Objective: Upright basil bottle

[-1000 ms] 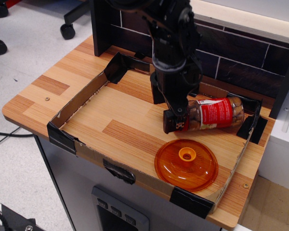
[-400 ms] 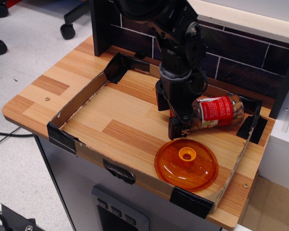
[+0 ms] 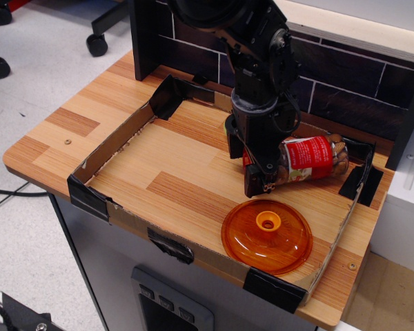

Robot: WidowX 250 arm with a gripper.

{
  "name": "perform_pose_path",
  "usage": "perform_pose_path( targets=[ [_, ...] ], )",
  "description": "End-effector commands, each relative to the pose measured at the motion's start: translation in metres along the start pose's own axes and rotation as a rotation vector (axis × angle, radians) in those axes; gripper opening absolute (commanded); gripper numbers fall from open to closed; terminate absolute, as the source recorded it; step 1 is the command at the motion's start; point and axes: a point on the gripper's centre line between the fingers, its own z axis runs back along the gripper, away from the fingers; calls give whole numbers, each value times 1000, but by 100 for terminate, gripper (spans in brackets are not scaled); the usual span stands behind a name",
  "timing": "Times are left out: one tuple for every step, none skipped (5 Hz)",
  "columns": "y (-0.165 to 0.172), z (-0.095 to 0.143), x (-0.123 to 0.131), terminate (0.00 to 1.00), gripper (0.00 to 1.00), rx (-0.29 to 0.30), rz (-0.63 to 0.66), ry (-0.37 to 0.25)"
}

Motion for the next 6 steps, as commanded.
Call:
perform_pose_path(
  targets=[
    [13,52,2,0,0,27,29,-27],
    [20,78,5,0,0,35,67,-34],
    [25,90,8,0,0,68,75,-38],
    [26,98,16,0,0,51,88,-50],
    [27,99,28,0,0,7,122,-31],
    [20,101,37,0,0,-33,127,2]
  ],
)
